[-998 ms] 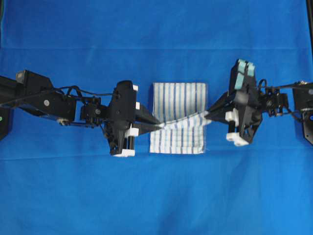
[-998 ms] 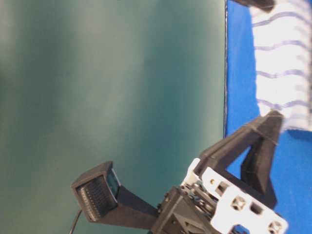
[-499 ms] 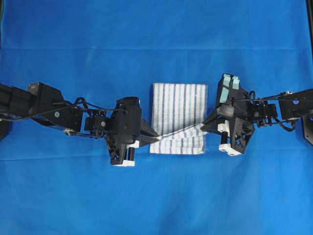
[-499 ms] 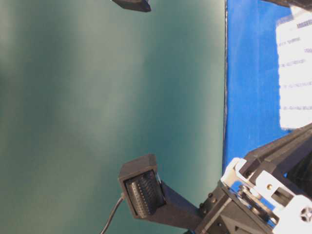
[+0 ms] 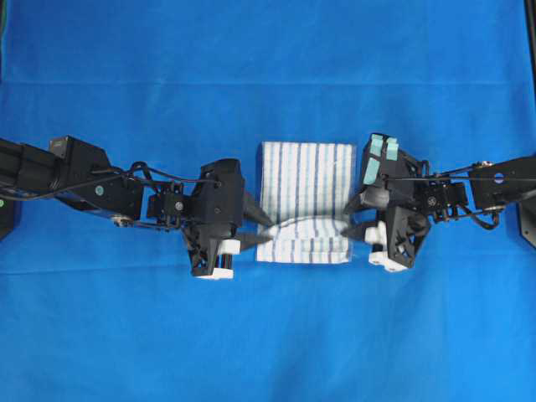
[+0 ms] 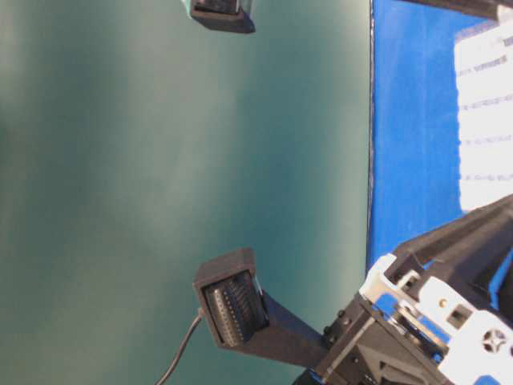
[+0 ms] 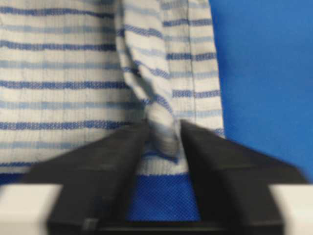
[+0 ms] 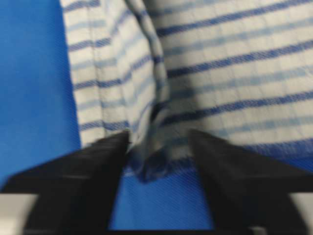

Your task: Fold the blue towel.

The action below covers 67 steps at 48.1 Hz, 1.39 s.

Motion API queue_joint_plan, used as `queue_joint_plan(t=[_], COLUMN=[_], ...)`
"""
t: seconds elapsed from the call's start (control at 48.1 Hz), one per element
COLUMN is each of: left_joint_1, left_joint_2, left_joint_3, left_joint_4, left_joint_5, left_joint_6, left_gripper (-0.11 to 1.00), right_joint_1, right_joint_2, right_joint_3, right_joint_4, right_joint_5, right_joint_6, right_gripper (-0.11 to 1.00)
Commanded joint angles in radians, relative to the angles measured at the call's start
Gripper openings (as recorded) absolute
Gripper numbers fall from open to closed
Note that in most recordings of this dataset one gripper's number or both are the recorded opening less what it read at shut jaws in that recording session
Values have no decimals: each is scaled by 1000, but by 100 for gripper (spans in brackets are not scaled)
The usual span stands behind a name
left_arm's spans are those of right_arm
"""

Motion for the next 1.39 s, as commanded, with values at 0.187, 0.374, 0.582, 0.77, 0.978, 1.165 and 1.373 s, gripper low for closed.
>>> queue_joint_plan(t=[0.187, 0.374, 0.582, 0.77, 0.978, 1.165, 1.373], left_joint_1=[0, -6, -17, -17, -14, 9, 18], left_joint_2=[-175, -333, -515, -690, -897, -1054, -1204], left_joint_3=[0, 31, 135, 261, 387, 495, 630], left_joint_4=[0, 2, 3, 3, 3, 3, 3], left_joint_5=[115, 209, 212, 169, 140, 135, 94], left_joint_6=[14, 18, 20, 21, 37, 40, 38], left_gripper=[65, 63, 63, 63, 63, 63, 63], right_joint_1=[31, 29, 28, 29, 23, -6, -41], right_joint_2=[-132, -295, -517, -713, -867, -960, -997], right_joint_3=[-74, -67, 8, 81, 183, 293, 396], right_joint_4=[-2, -26, -86, -124, -175, -198, -198], right_joint_5=[127, 235, 259, 268, 264, 215, 130], right_joint_6=[-5, -12, -12, -12, -12, -12, -12], right_gripper=[58, 58, 58, 58, 58, 58, 58])
